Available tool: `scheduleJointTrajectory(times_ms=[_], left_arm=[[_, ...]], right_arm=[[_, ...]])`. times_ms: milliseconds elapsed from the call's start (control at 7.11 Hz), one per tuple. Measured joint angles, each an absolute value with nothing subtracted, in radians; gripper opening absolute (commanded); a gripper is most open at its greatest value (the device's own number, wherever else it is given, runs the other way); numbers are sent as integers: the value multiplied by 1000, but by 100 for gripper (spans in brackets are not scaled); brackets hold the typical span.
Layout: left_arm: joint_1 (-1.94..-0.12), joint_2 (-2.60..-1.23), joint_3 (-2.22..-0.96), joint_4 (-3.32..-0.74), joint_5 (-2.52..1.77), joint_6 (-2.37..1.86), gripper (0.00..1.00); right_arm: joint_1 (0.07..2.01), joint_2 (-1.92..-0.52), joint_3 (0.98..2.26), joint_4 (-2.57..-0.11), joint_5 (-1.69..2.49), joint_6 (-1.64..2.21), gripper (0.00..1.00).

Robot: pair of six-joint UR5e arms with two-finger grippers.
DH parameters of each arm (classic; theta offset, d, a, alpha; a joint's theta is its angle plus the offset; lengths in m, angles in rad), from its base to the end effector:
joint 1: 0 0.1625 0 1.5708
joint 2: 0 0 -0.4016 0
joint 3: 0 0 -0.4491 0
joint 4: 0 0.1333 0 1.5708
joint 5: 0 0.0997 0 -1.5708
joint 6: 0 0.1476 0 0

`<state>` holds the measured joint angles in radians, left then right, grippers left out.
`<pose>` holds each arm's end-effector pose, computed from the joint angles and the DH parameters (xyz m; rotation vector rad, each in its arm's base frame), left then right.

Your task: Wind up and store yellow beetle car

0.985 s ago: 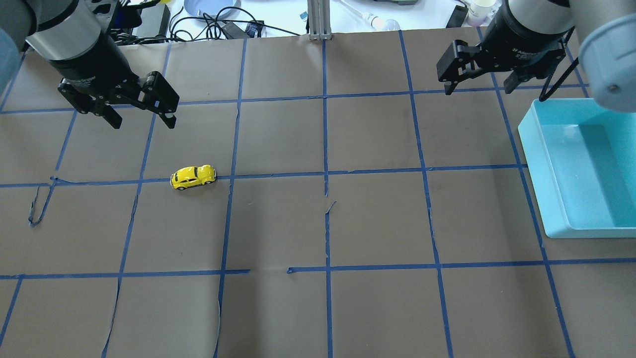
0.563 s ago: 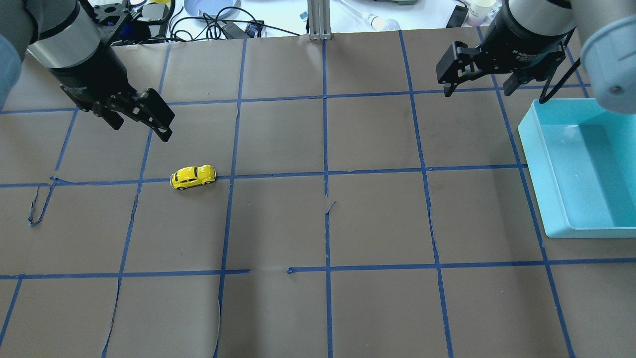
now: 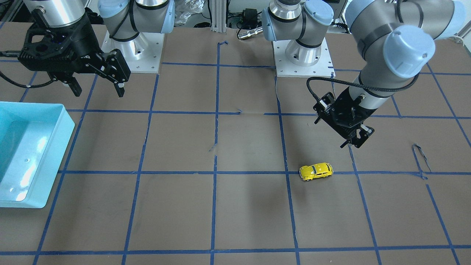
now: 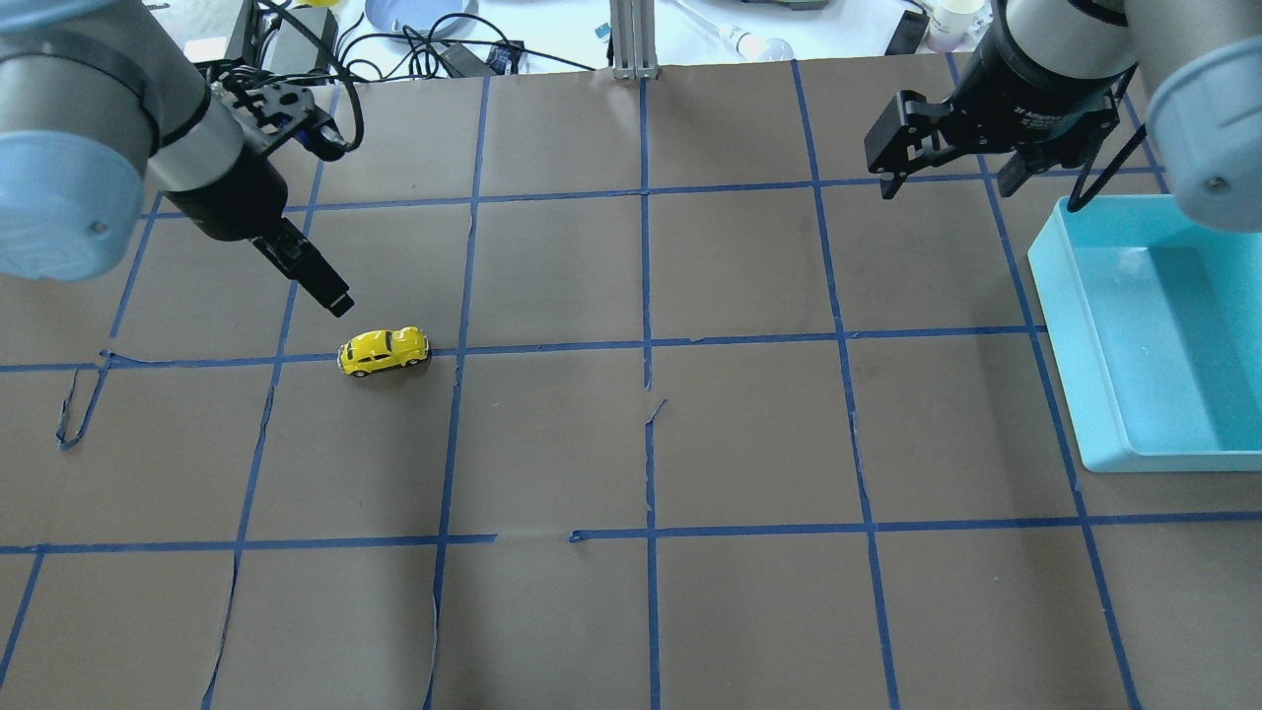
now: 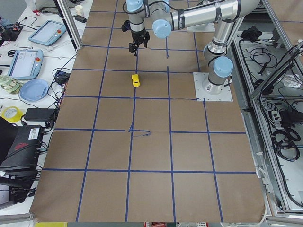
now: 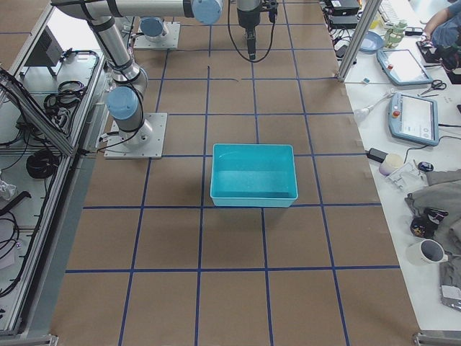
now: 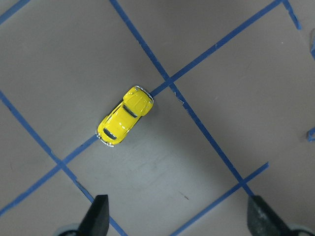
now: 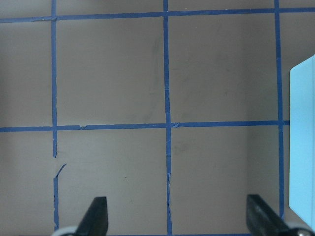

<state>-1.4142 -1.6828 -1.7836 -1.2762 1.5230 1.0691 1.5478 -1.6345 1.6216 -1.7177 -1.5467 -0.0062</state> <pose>-0.0504 -0.5807 0.2679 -1.3583 -2.7700 0.0043 0.1243 -0.5484 0.4393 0.0231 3.1098 -0.2495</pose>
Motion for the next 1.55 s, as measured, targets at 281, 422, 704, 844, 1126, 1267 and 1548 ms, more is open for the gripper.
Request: scheduleJointTrajectory(times_ms=[281,422,704,844,1126,1267,1548], left_arm=[[-1409,-1761,-1853,-1115,1539,1332,95],[-1407,-1798,-1869,-1044,1581,1421,95],[-1406,-1868,-1902,-895,1632,1519,93],[-1404,-1888,-1930,-831,1621,1537,90],[-1389,-1912,-1957,-803,1608,1551,82],[-1382,-1922,-1963,-808,1606,1570,74],[-1379,-1937,-1969,-804,1607,1623,74]], right_arm=[[1548,-1634,1623,-1717,-1549,-6,100],[1548,-1634,1623,-1717,-1549,-6,100],[1548,-1632,1623,-1717,-1551,-6,100],[1548,-1632,1624,-1717,-1554,-6,100],[1548,-1631,1624,-1717,-1563,-6,100],[1548,-1630,1624,-1717,-1565,-6,100],[1548,-1630,1625,-1716,-1587,-11,100]])
